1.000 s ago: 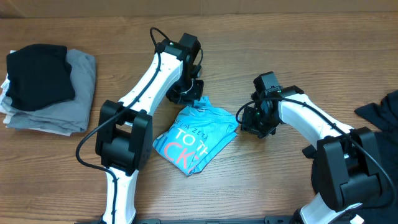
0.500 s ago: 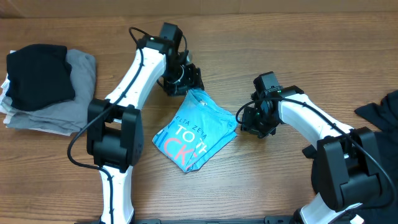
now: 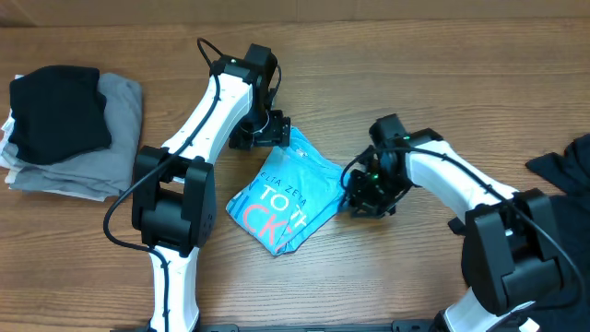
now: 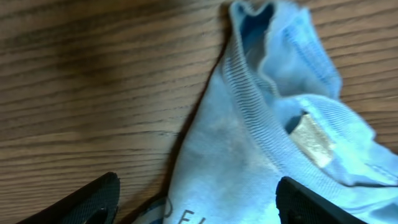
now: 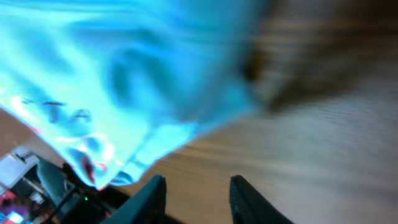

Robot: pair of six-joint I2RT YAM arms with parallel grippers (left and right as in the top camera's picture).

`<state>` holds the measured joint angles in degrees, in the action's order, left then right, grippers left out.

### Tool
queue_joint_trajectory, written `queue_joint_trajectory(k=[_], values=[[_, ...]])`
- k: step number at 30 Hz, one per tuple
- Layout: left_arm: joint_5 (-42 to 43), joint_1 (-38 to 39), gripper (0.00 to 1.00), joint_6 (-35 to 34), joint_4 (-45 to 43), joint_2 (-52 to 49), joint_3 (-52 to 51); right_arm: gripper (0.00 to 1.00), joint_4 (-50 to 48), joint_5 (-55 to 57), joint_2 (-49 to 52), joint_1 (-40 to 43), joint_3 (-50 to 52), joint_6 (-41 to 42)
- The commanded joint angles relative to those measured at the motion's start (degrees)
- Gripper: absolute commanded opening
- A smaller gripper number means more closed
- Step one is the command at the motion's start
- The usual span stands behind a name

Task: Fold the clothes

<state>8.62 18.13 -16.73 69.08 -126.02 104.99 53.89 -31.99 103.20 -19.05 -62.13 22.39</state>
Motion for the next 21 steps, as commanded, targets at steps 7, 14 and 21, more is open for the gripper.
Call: queue_joint_trajectory(k=[7,14,21], values=[[-1.6,-0.5,0.82,1.5,0.4,-0.3,-3.4,0.41,-9.9,2.7,-0.2,-4.4,-0.1,6.1],[-1.6,-0.5,0.82,1.5,0.3,-0.3,-3.4,0.33,-11.4,3.2,-0.2,-5.1,0.5,6.2],[-1.6,-0.5,0.82,1.5,0.4,-0.3,-3.4,0.04,-14.7,2.8,-0.2,-8.0,1.4,6.6]])
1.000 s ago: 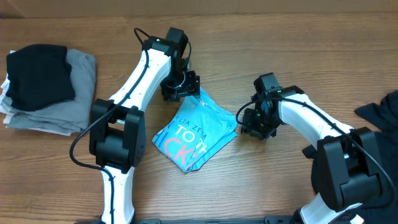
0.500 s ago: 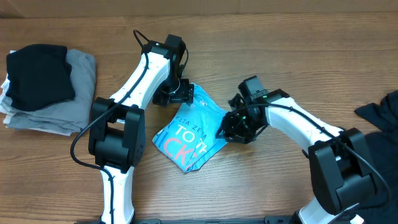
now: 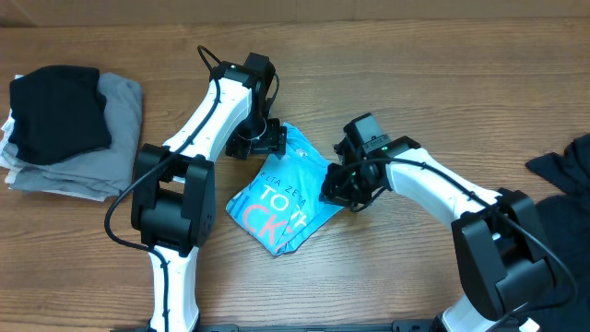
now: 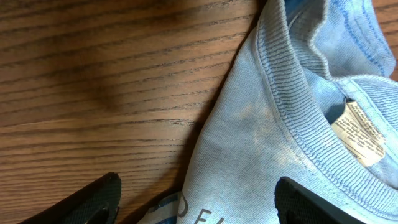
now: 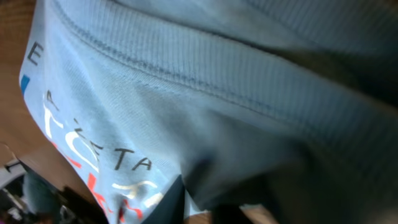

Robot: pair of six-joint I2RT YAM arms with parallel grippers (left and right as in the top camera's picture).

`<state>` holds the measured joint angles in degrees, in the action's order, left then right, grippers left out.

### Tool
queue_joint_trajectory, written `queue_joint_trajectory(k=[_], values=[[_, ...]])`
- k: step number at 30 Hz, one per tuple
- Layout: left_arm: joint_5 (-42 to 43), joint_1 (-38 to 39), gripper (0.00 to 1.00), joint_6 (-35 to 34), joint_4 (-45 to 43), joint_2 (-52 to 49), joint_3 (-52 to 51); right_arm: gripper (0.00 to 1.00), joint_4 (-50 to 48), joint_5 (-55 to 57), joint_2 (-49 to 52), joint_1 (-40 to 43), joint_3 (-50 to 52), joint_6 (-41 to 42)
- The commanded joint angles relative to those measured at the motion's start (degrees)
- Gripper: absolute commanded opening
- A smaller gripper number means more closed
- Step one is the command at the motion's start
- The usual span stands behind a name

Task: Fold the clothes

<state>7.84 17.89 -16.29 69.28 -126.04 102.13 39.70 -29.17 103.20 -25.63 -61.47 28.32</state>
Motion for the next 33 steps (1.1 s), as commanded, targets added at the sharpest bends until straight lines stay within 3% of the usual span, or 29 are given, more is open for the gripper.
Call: queue_joint_trajectory(k=[1,3,5,9,19,27,33], values=[[-0.8,-0.3,0.82,1.1,0.2,-0.2,-0.5,0.04,-0.1,0.0,-0.2,-1.8,0.8,0.7],[-0.8,-0.3,0.82,1.1,0.6,-0.2,-0.5,0.04,5.7,0.9,-0.2,-2.2,0.8,0.8],[-0.8,-0.3,0.83,1.1,1.2,-0.2,-0.5,0.04,16.0,9.9,-0.2,-2.0,0.8,3.6],[-0.7,-0.3,0.83,1.1,1.2,-0.2,-0.5,0.04,20.0,18.0,-0.2,-1.3,0.8,5.0],[3.8,-0.2,0.83,1.1,4.2,-0.2,-0.5,0.17,16.4,20.4,-0.2,-1.2,0.8,5.0],[3.8,-0.3,0.81,1.0,5.6,-0.2,-0.5,0.20,13.7,33.7,-0.2,1.3,3.0,5.0],[4.9,-0.3,0.82,1.1,5.4,-0.2,-0.5,0.20,-0.4,38.2,-0.2,5.5,3.0,-13.4]])
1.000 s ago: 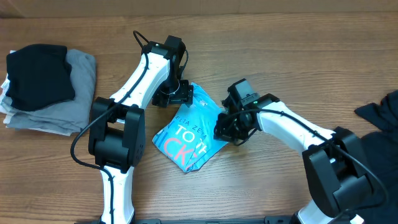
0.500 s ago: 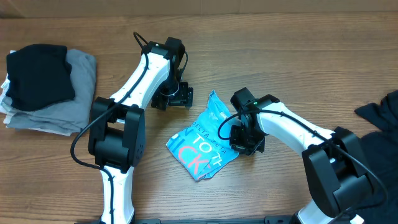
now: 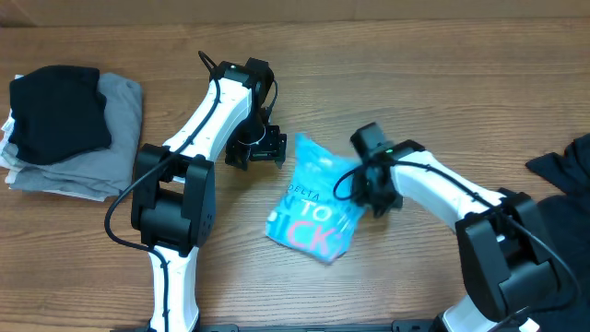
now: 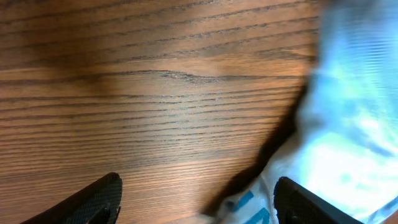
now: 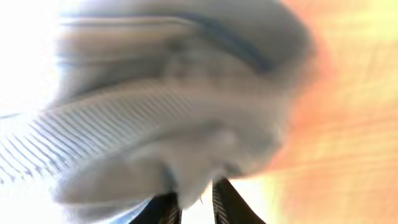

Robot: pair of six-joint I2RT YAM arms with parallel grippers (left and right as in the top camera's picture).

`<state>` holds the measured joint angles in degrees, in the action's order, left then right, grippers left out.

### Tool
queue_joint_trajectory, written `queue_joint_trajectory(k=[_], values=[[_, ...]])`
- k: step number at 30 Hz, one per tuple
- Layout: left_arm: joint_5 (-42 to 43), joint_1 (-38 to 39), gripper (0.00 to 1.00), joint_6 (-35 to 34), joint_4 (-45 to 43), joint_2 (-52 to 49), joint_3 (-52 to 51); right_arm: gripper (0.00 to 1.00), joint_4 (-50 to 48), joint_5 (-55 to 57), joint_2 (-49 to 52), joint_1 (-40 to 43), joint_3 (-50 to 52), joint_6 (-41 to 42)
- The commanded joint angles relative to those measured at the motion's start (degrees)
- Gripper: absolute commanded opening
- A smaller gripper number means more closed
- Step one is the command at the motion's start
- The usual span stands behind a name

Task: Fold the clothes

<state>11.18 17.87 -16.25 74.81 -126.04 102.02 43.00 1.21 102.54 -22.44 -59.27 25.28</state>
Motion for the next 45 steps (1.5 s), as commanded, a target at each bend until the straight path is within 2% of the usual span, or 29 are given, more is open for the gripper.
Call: queue_joint_trajectory(k=[1,5,7,10,16,22,26,33,34,36,37,38,41,42,45], values=[[2.4,-0.3,0.83,1.0,-0.4,-0.2,-0.4,0.20,-6.0,7.8,0.5,2.7,0.7,-13.2],[10.5,-0.3,0.86,3.1,-4.7,-0.2,-0.4,0.22,-9.5,7.7,0.5,2.8,0.6,-17.2],[13.9,-0.3,0.93,3.2,-8.3,-0.2,-0.4,0.24,-8.9,7.2,0.5,2.8,0.7,-17.2],[14.0,0.0,0.95,2.4,-11.5,-0.2,-0.4,0.24,-7.9,6.0,0.5,2.8,0.7,-16.7],[13.9,1.8,0.94,1.9,-15.4,-0.2,-1.4,0.24,-7.6,6.0,0.5,2.8,0.7,-16.5],[13.9,4.8,0.93,-0.9,-21.5,-0.2,-7.6,0.24,-7.1,5.6,0.5,2.8,0.7,-16.3],[20.3,7.6,0.90,-1.8,-28.8,-0.2,-12.1,0.24,-6.5,5.6,0.5,2.8,0.7,-16.3],[21.9,12.0,0.89,-1.3,-30.4,-0.2,-12.3,0.27,-6.4,5.6,0.5,2.8,0.7,-16.3],[21.9,12.3,0.85,-1.3,-30.6,-0.2,-12.3,0.27,-6.4,5.6,0.5,2.8,0.7,-16.3],[21.9,12.5,0.61,-0.9,-31.1,-0.2,-12.3,0.27,-6.4,5.6,0.5,2.8,0.7,-16.3],[21.8,12.3,0.38,0.4,-31.2,-0.2,-12.1,0.27,-6.3,5.6,0.5,2.8,0.7,-16.3],[21.8,11.9,0.27,1.2,-31.1,-0.2,-11.9,0.27,-6.1,5.6,0.4,2.8,0.6,-16.3],[20.2,9.3,0.08,2.6,-29.5,0.2,-10.3,0.27,-2.6,5.6,-0.1,4.0,-1.7,-14.4],[18.7,8.3,0.04,2.8,-28.3,0.4,-9.3,0.27,-0.9,5.6,-0.7,4.7,-3.0,-13.5],[14.5,4.9,0.04,4.8,-23.9,1.3,-5.5,0.28,3.5,5.6,-3.3,7.4,-7.3,-12.8]])
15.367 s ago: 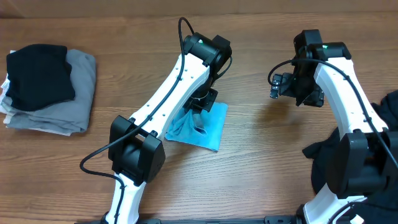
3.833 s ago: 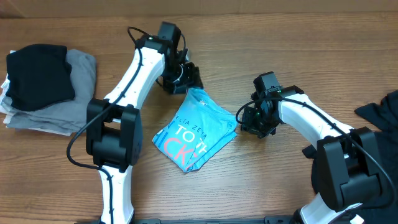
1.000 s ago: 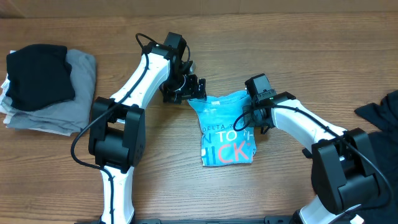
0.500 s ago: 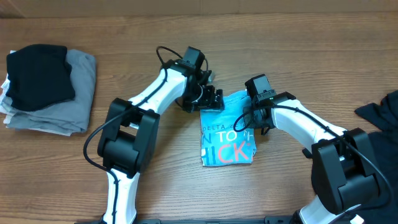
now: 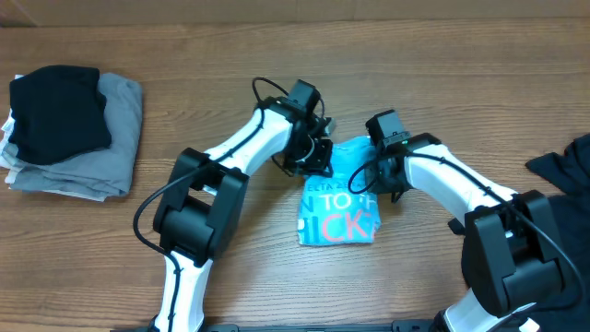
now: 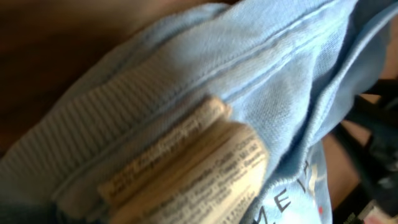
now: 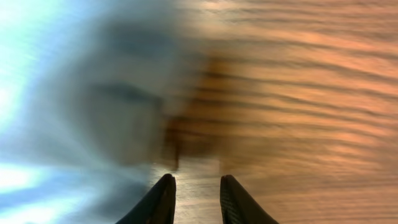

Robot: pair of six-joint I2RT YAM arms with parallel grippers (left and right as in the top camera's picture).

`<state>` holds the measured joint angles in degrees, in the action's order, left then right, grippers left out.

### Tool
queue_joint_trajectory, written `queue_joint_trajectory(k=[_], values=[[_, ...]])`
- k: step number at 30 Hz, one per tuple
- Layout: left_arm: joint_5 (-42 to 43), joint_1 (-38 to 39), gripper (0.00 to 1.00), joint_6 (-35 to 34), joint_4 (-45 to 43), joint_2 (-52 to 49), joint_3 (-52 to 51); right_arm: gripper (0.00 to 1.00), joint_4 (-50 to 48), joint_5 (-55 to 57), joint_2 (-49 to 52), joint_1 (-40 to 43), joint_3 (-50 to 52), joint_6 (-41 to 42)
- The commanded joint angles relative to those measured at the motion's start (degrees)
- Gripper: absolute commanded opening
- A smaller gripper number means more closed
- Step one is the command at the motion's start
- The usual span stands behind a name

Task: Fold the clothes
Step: 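Carry the shirt left and place it on the clothes stack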

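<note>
A light blue T-shirt [image 5: 341,207] with printed lettering lies folded into a small upright rectangle mid-table. My left gripper [image 5: 313,155] is at its top left corner. In the left wrist view the collar and its cream label [image 6: 193,155] fill the frame and hide the fingers, so the grip cannot be read. My right gripper [image 5: 380,180] sits at the shirt's upper right edge. In the blurred right wrist view the right gripper [image 7: 196,196] is slightly open over bare wood with nothing between the fingers. The shirt [image 7: 62,124] is just to its left.
A stack of folded clothes [image 5: 64,129], black on grey, sits at the far left. A dark garment [image 5: 564,161] lies at the right edge. The wooden table [image 5: 277,277] runs forward to the near edge.
The shirt has shifted a little right and lies squarer. My left gripper went from bare wood left of the shirt to its collar. My right gripper, then shut on the shirt, has let go.
The shirt first lay diagonally mid-table, my left gripper open over its collar and my right beside its right edge. Then my right gripper was on that edge. Later it held the shirt further right, the left over bare wood. Now the left is at the collar.
</note>
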<state>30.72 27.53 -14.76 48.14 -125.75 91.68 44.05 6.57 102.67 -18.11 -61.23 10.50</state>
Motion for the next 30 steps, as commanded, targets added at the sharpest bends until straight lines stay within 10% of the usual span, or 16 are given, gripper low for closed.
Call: queue_joint_trajectory(k=[1,18,30], values=[[-6.4,-5.7,0.04,3.7,4.2,1.3,6.2,0.28,3.4,0.3,-4.0,3.8,-6.3,1.9],[-31.0,-33.8,0.04,3.0,16.6,21.5,15.8,0.29,13.1,0.5,-12.6,12.5,-12.1,1.4],[-26.4,-52.5,0.05,7.7,8.7,22.6,15.7,0.29,13.4,0.4,-12.6,12.5,-12.1,1.5]])
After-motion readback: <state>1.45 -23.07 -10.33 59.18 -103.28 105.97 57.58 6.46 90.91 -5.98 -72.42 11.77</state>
